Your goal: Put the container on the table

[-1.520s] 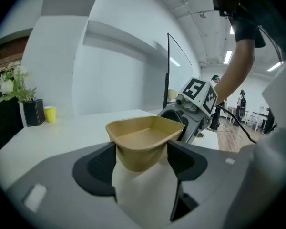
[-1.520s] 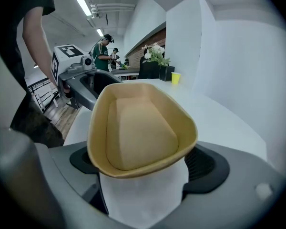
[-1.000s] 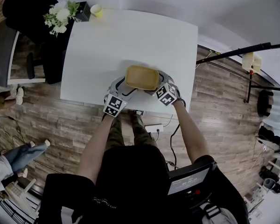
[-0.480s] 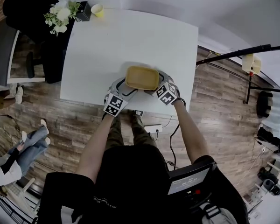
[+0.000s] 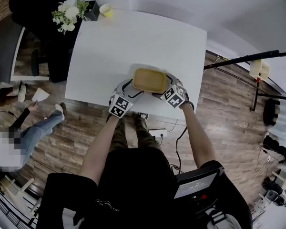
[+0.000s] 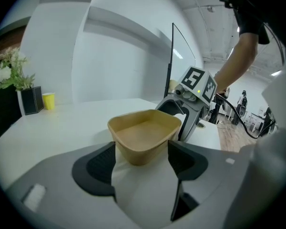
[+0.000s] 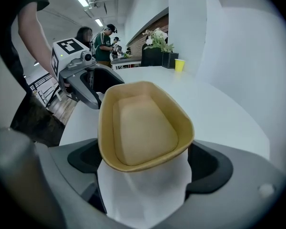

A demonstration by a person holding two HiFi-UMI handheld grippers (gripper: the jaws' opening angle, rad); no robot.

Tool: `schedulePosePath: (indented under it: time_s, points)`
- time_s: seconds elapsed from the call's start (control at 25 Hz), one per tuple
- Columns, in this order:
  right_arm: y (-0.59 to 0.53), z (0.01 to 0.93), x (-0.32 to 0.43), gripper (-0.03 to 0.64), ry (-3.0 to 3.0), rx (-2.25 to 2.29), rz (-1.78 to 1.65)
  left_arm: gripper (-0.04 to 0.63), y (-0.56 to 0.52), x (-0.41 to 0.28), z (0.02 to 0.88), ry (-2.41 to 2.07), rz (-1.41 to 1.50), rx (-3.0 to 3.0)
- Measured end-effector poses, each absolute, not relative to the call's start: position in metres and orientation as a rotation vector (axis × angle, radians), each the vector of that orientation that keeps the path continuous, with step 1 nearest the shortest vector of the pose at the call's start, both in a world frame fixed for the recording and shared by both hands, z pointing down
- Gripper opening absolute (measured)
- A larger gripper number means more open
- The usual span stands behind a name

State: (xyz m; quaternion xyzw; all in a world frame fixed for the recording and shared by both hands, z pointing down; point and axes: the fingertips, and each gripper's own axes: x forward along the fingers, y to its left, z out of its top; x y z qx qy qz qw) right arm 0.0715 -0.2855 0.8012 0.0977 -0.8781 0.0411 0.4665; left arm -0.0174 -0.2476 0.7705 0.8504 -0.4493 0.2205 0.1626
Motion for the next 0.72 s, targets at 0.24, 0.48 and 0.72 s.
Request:
schedulePosePath:
  time_s: [0.24, 0.48, 0.72]
  points:
    - [-0.281, 0.802, 0.075, 0.588, -2.124, 0.231, 0.111, 0.328, -0.243, -0.022, 0.771, -1.273, 0.633, 2.411]
    - [-0.28, 0.8, 0.078, 0.601, -2.099, 0.245, 0.119, 0.328, -0.238, -0.026, 0.769, -1.266, 0.633, 2.401]
    - [-0.276, 0.791, 0.084, 0.601, -2.109, 0.302, 0.172, 0.328, -0.231, -0.031, 0.762, -1.262, 0.631, 2.405]
